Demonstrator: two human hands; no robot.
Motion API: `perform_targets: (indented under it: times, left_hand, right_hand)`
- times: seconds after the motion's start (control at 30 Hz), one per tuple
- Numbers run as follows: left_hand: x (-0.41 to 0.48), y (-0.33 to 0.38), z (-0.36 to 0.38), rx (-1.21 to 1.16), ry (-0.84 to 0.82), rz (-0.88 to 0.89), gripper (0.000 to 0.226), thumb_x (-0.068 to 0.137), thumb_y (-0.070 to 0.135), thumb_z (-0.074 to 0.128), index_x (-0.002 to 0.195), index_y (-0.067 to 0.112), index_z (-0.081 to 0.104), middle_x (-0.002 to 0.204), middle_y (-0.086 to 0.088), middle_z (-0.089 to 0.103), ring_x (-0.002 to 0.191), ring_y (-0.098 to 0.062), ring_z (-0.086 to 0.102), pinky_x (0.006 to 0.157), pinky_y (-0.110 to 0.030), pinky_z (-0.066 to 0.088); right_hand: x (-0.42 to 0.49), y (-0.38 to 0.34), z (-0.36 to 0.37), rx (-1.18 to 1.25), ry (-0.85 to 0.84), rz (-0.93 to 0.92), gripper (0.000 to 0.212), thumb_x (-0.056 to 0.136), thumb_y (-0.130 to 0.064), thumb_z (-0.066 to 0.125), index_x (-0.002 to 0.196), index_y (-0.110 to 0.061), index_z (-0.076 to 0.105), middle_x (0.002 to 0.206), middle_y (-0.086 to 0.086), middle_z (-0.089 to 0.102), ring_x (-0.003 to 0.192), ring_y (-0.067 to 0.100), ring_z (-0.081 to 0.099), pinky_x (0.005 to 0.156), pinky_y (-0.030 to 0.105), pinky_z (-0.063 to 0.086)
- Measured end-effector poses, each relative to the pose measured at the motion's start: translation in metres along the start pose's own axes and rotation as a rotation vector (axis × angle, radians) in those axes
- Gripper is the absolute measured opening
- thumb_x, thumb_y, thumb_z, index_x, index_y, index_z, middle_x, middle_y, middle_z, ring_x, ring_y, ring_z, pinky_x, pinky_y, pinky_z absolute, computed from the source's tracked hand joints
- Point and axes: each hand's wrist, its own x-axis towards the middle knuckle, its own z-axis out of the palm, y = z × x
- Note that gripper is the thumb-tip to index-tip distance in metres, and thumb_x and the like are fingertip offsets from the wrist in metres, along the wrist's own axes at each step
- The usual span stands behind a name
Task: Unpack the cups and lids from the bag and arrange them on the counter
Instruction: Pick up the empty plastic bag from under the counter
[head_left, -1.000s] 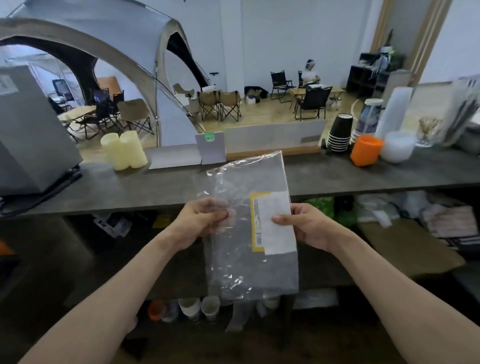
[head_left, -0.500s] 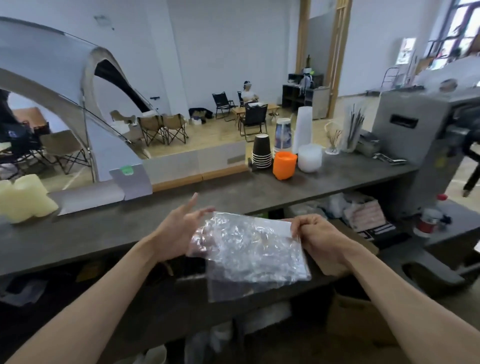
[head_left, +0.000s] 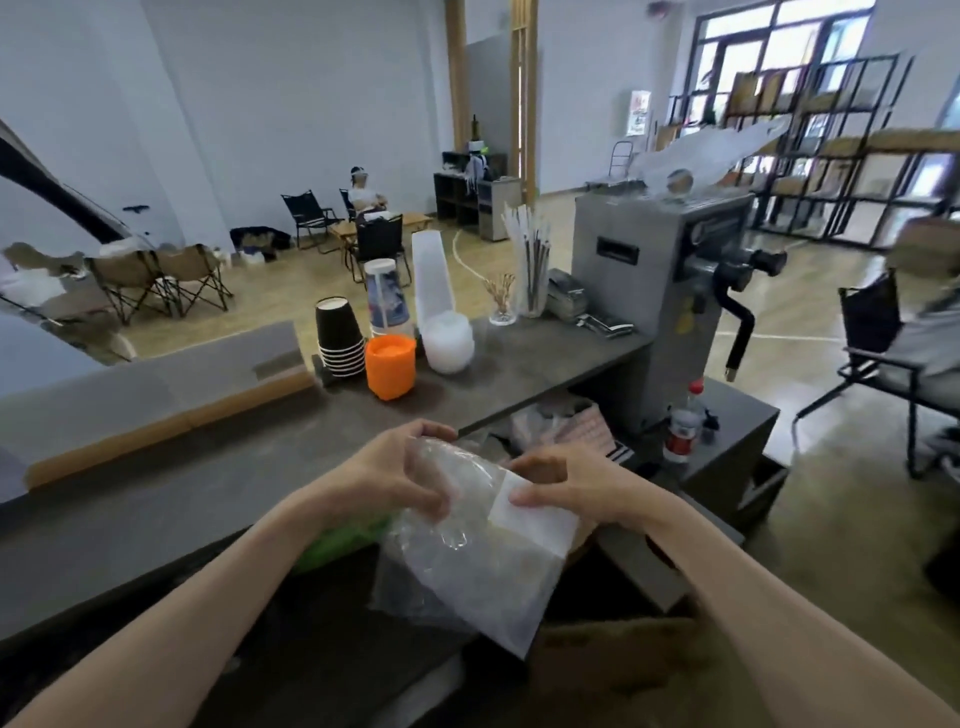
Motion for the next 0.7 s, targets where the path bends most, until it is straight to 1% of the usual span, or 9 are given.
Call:
perform_targets:
  times: [0.03,0.1,0.17,0.23,0.37,0.47,0.57,0.63,0.7]
  left_hand:
    - [0.018,0.004,0.003,0.028,-0.013,0.017,0.078,0.067,0.004,0.086,0.13,0.027,0.046,0.095,-0.015,0.075,0.087,-0.029,0.073,0.084,-0.046,0.059]
    - [0.054,0.013,0.011,0.085,0.013,0.026,0.075,0.068,0.007,0.087,0.129,0.027,0.049,0.096,-0.011,0.074,0.086,-0.021,0.074,0.08,-0.037,0.061]
    - [0.089,0.021,0.019,0.093,0.077,0.018,0.072,0.064,0.021,0.091,0.124,0.025,0.051,0.101,0.0,0.071,0.087,-0.01,0.071,0.075,-0.023,0.058]
    - [0.124,0.025,0.029,-0.006,0.066,-0.012,0.075,0.058,0.036,0.091,0.121,0.029,0.051,0.107,0.01,0.066,0.091,-0.002,0.067,0.071,-0.016,0.055]
    - [0.194,0.028,0.061,-0.096,-0.059,-0.042,0.066,0.062,0.039,0.091,0.119,0.024,0.059,0.102,0.0,0.073,0.085,-0.014,0.073,0.077,-0.031,0.06]
    - [0.247,0.037,0.098,-0.248,-0.078,-0.031,0.065,0.063,0.023,0.092,0.118,0.016,0.059,0.091,-0.002,0.076,0.078,-0.017,0.074,0.066,-0.029,0.059]
    - [0.29,0.044,0.14,-0.167,-0.099,0.032,0.044,0.073,0.011,0.085,0.11,0.01,0.061,0.089,-0.005,0.076,0.08,-0.018,0.075,0.067,-0.029,0.059]
    - [0.315,0.037,0.167,-0.032,-0.097,0.083,0.028,0.076,0.007,0.081,0.097,0.011,0.062,0.079,0.0,0.072,0.073,-0.012,0.072,0.063,-0.024,0.056]
    - [0.336,0.019,0.19,0.097,-0.114,0.111,0.025,0.074,0.008,0.079,0.083,0.02,0.059,0.072,0.005,0.065,0.07,-0.011,0.067,0.06,-0.023,0.051]
  right_hand:
    - [0.001,0.008,-0.007,-0.003,0.012,-0.007,0.029,0.088,-0.029,0.073,0.116,-0.022,0.07,0.108,-0.004,0.074,0.095,0.002,0.069,0.082,0.018,0.053]
    - [0.002,0.026,-0.022,0.018,0.124,-0.016,0.023,0.091,-0.022,0.071,0.111,-0.013,0.073,0.101,0.001,0.076,0.09,0.008,0.072,0.078,0.022,0.056]
    - [0.002,0.05,-0.041,0.048,0.253,0.004,0.02,0.091,-0.02,0.071,0.108,-0.011,0.073,0.1,0.003,0.077,0.09,0.015,0.073,0.08,0.028,0.058]
    - [0.002,0.075,-0.061,0.123,0.37,0.044,0.015,0.09,-0.017,0.07,0.104,-0.014,0.074,0.097,0.001,0.077,0.087,0.012,0.073,0.076,0.024,0.057]
    - [-0.002,0.124,-0.1,0.298,0.64,0.14,0.007,0.09,-0.015,0.071,0.093,-0.02,0.074,0.091,0.002,0.077,0.082,0.015,0.071,0.076,0.031,0.057]
    - [-0.01,0.152,-0.13,0.351,0.773,0.221,0.012,0.089,-0.009,0.071,0.092,-0.02,0.07,0.086,0.004,0.073,0.074,0.014,0.069,0.065,0.023,0.054]
    - [-0.021,0.186,-0.151,0.411,0.773,0.327,0.01,0.091,-0.009,0.069,0.094,-0.018,0.066,0.085,0.005,0.072,0.069,0.013,0.067,0.064,0.027,0.054]
    - [-0.029,0.213,-0.157,0.386,0.688,0.427,0.011,0.091,-0.006,0.068,0.098,-0.012,0.063,0.089,0.01,0.072,0.074,0.018,0.068,0.07,0.033,0.056]
    - [-0.029,0.248,-0.153,0.301,0.546,0.543,0.015,0.088,-0.007,0.072,0.097,-0.011,0.06,0.09,0.011,0.073,0.08,0.022,0.07,0.076,0.038,0.057]
